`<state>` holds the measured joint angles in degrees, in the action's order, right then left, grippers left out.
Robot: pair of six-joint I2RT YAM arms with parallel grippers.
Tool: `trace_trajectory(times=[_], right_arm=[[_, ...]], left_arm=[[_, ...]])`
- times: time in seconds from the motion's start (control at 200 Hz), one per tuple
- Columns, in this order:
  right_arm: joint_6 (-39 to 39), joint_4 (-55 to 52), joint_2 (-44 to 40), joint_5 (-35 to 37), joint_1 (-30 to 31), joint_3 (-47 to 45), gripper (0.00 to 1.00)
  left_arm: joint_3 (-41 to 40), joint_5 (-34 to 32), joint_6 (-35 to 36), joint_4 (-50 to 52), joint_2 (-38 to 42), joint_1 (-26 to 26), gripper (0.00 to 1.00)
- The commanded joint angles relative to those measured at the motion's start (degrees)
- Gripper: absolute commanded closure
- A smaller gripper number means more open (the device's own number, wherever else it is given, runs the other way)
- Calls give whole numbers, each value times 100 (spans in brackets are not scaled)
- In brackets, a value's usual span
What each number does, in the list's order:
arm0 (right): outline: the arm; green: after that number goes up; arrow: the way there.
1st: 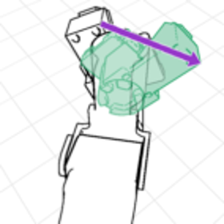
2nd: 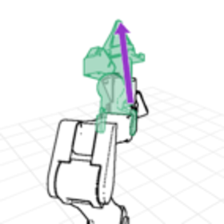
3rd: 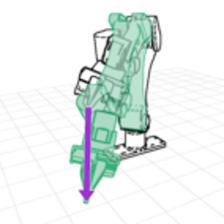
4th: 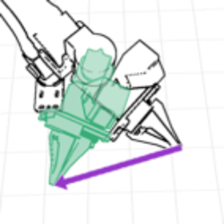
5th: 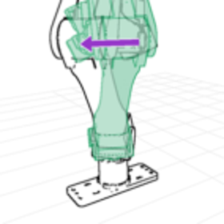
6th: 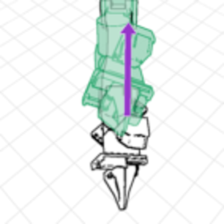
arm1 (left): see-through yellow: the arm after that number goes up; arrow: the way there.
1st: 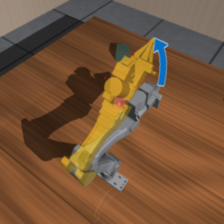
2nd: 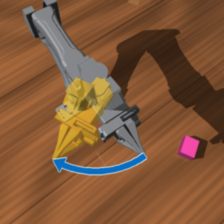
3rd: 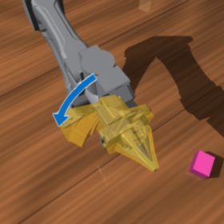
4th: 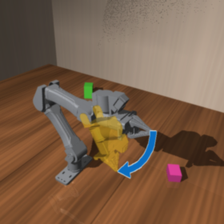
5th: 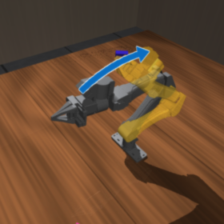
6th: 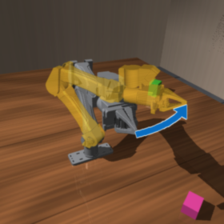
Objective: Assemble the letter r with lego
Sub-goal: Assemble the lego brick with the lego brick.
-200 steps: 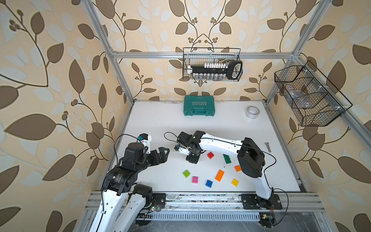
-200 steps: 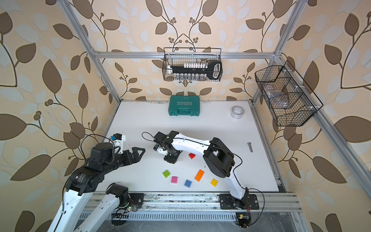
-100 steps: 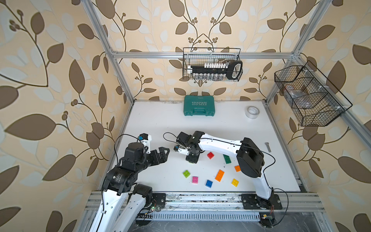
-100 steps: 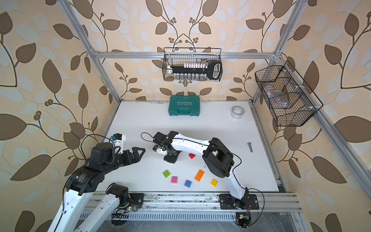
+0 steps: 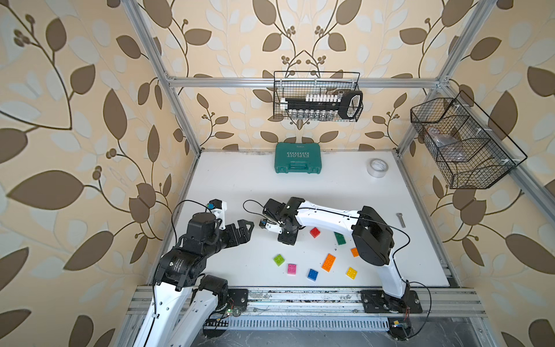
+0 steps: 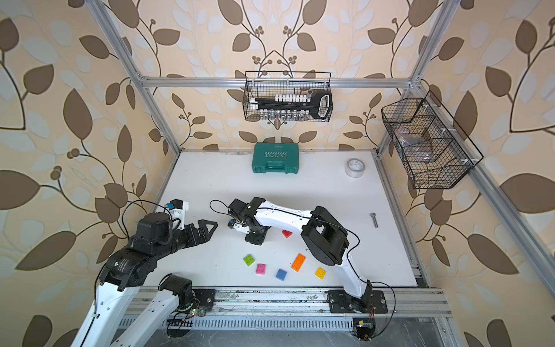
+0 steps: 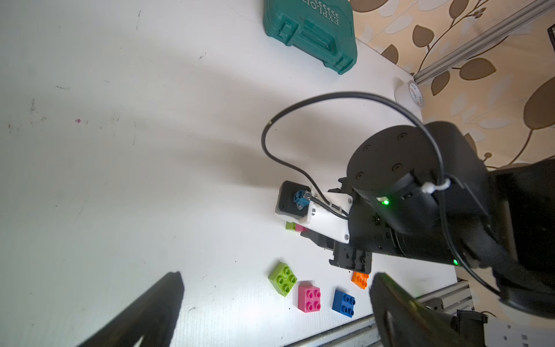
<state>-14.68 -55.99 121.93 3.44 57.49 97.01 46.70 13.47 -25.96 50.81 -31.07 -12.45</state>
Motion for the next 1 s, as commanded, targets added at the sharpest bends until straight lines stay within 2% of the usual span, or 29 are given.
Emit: trace_trajectory(times=[0.0,0.55,0.995], right_arm=[[-95,-104,205,60,36,72,92],[149,-157,581,-93,26,240,94],[200,247,677,-271,-133,-348,99]], left_arm=[[-21,60,2,-159,-35,-37,1],[-20,93,15,-168,-70,-38,1],[-29,102,24,-177,-87,-33,1]])
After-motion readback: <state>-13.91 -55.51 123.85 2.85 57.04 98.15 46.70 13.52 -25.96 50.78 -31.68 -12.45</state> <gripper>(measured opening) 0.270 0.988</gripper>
